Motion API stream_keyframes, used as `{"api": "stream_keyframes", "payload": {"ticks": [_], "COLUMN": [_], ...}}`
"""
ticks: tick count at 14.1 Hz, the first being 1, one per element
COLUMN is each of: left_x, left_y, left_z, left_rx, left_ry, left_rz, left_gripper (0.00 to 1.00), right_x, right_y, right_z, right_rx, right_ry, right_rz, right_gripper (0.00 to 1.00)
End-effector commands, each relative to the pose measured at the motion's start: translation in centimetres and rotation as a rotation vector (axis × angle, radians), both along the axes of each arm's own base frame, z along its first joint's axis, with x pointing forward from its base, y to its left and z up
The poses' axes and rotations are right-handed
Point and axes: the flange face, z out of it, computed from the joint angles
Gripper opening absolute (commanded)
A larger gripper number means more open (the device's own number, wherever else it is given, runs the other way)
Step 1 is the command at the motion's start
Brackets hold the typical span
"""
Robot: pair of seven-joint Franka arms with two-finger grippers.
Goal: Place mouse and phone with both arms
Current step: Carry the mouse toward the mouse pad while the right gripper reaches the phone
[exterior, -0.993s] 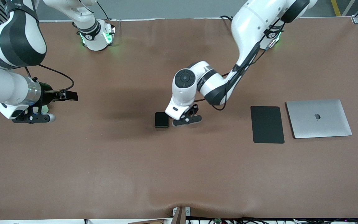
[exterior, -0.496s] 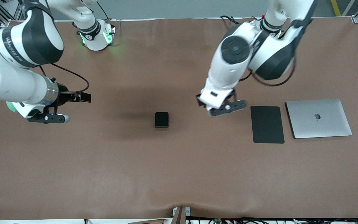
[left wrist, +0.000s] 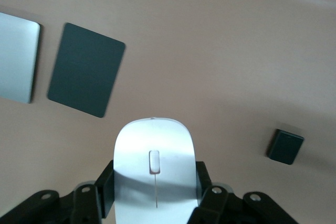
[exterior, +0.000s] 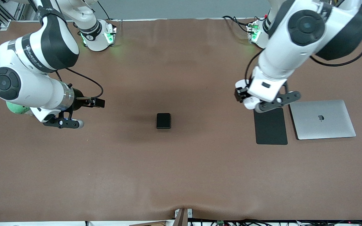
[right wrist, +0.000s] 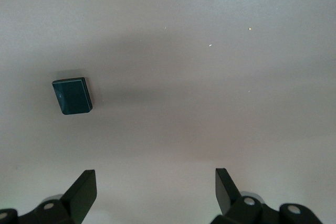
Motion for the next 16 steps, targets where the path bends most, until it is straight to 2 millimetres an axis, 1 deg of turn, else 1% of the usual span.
{"api": "stream_keyframes", "payload": {"ticks": [1, 2, 3, 4, 5, 6, 7, 8, 9, 10, 12, 13, 14, 15, 16], "left_x": [-0.3, -0.1, 0.5, 0.8, 1.1, 1.8, 2.2, 2.5, 2.5, 2.4, 2.4, 2.4, 2.4, 2.4, 2.1], "left_y": [3.6, 5.1, 7.1, 8.4, 10.2, 12.8, 14.9, 17.2, 19.0, 20.6, 23.4, 24.4, 25.6, 25.9, 25.9], "left_z": [0.9, 1.4, 1.5, 1.5, 1.1, 0.9, 0.7, 0.7, 0.4, -0.1, -2.0, -3.2, -4.9, -6.9, -9.2], "left_rx": [0.001, 0.0, -0.001, 0.002, 0.011, 0.016, 0.022, 0.023, 0.024, 0.016, -0.035, -0.056, -0.077, -0.084, -0.085], "left_ry": [0.039, 0.037, 0.038, 0.048, 0.071, 0.076, 0.085, 0.09, 0.097, 0.11, 0.137, 0.143, 0.151, 0.149, 0.145], "left_rz": [-0.023, -0.033, -0.029, -0.037, -0.039, -0.051, -0.073, -0.092, -0.118, -0.143, -0.213, -0.251, -0.271, -0.293, -0.31], "left_gripper": [0.47, 0.47, 0.47, 0.47, 0.47, 0.47, 0.47, 0.47, 0.47, 0.47, 0.47, 0.47, 0.47, 0.47, 0.47], "right_x": [0.0, 0.0, 0.1, 0.2, 0.2, 0.2, 0.3, 0.0, -0.2, -0.1, -0.2, -0.2, -0.4, -0.6, -0.8], "right_y": [0.3, 0.3, 0.3, 0.5, 1.5, 2.3, 3.4, 5.4, 7.3, 8.5, 10.2, 10.9, 11.7, 12.9, 14.4], "right_z": [0.3, 0.3, 0.2, 0.0, -0.4, -0.7, -1.2, -1.7, -2.5, -3.2, -4.2, -4.7, -5.3, -5.8, -6.8], "right_rx": [0.012, 0.012, 0.013, 0.014, 0.016, 0.015, 0.006, -0.001, -0.003, 0.002, 0.022, 0.035, 0.031, 0.027, 0.024], "right_ry": [-0.001, -0.003, -0.005, -0.01, -0.013, -0.018, -0.021, -0.024, -0.032, -0.043, -0.05, -0.044, -0.04, -0.046, -0.049], "right_rz": [-0.023, -0.023, -0.024, -0.022, -0.01, -0.012, -0.048, -0.067, -0.071, -0.068, -0.058, -0.062, -0.085, -0.109, -0.121], "right_gripper": [1.0, 1.0, 1.0, 1.0, 1.0, 1.0, 1.0, 1.0, 1.0, 1.0, 1.0, 1.0, 1.0, 1.0, 1.0]}}
